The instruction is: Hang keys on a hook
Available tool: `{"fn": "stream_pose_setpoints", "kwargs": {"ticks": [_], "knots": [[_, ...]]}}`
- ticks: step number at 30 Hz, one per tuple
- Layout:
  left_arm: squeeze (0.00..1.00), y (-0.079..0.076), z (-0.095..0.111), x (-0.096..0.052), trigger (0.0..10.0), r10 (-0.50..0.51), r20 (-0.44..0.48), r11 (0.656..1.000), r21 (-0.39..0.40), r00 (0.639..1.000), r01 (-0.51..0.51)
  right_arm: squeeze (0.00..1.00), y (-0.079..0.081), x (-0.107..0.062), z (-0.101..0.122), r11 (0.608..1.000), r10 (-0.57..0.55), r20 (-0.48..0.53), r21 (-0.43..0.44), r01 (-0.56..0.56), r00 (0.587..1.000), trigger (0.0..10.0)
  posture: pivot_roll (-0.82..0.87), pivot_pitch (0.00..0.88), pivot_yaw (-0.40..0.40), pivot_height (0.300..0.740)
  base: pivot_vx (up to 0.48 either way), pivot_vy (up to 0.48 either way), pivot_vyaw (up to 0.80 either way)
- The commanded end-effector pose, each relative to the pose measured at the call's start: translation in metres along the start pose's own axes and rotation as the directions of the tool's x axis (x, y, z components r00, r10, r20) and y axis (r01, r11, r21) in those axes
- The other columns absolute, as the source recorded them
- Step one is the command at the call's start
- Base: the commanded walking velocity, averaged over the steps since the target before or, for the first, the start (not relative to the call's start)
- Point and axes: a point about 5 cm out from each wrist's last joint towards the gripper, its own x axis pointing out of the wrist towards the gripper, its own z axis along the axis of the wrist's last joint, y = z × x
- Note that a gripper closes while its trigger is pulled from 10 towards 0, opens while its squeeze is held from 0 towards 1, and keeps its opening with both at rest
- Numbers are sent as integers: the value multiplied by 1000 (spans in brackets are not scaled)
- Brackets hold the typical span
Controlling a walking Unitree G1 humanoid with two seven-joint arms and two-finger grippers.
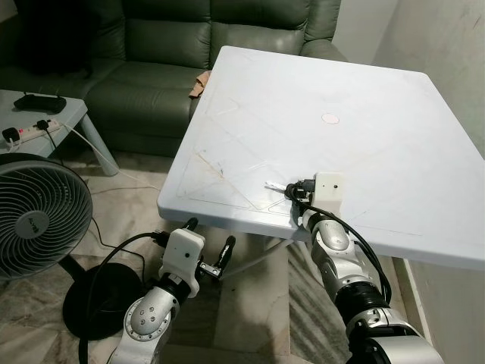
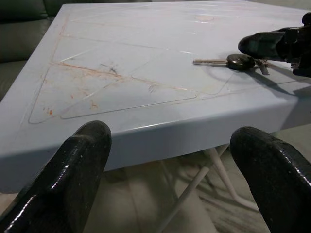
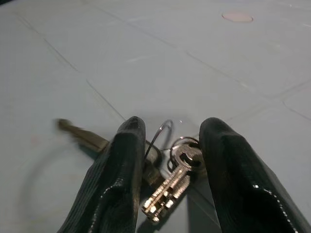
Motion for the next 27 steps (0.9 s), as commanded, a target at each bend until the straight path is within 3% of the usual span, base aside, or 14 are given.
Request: {"fn": "stream_pose_setpoints", "kwargs": {"ticks": [1, 7, 9, 10, 11, 12, 17, 18, 20, 21, 22, 27], "knots": [[0, -3, -3, 0, 10000, -22, -11, 1000, 7, 1000, 22, 0, 2, -2, -2, 1000, 16, -5, 1, -16, 1000, 10000, 38, 68, -35, 740, 0, 0, 0], [0, -3, -2, 0, 10000, -21, -12, 1000, 9, 1000, 21, 0, 4, -3, -1, 1000, 30, -4, 0, -30, 1000, 9686, 39, 74, -36, 740, 0, 0, 0], [0, -3, -3, 0, 10000, -18, -15, 1000, 10, 1000, 18, 0, 4, -3, -1, 1000, 28, 1, -6, -28, 1000, 7098, 39, 74, -36, 740, 0, 0, 0], [0, -3, -3, 0, 10000, -18, -15, 1000, 10, 1000, 18, 0, 4, -3, -1, 1000, 28, 1, -6, -28, 1000, 7098, 39, 74, -36, 740, 0, 0, 0], [0, -2, -4, 0, 10000, -16, -16, 1000, 10, 1000, 16, 0, 3, -3, 0, 1000, 28, -1, -5, -28, 1000, 5020, 42, 81, -38, 740, 0, 0, 0], [0, -2, -3, -1, 10000, -15, -16, 1000, 10, 1000, 15, 0, 3, -3, -1, 1000, 26, -3, -6, -26, 1000, 7333, 42, 81, -38, 740, 0, 0, 0], [0, -2, -4, -1, 10000, -11, -17, 1000, 10, 1000, 11, 0, 1, -4, -1, 1000, 25, -8, -10, -25, 1000, 7961, 42, 81, -38, 740, 0, 0, 0], [0, -2, -4, -1, 10000, -10, -17, 1000, 10, 1000, 10, 0, 1, -3, -1, 1000, 25, -9, -11, -25, 1000, 4667, 44, 85, -39, 740, 0, 0, 0], [0, -2, -3, -1, 10000, -8, -17, 1000, 12, 1000, 9, 0, 0, -3, -1, 1000, 26, -8, -14, -26, 1000, 4353, 42, 86, -39, 740, 0, 0, 0], [0, -2, -3, -1, 10000, -9, -17, 1000, 12, 1000, 9, 0, 0, -4, -1, 1000, 26, -7, -16, -26, 1000, 1176, 42, 89, -38, 740, 0, 0, 0], [0, -2, -3, -1, 10000, -8, -17, 1000, 13, 1000, 9, 0, 0, -4, -1, 1000, 24, -7, -17, -25, 1000, 314, 42, 89, -38, 740, 0, 0, 0], [0, -1, -3, -1, 10000, -8, -17, 1000, 12, 1000, 9, 0, -2, -5, -3, 1000, 20, -14, -20, -21, 1000, 0, 39, 91, -38, 740, 0, 0, 0]]}}
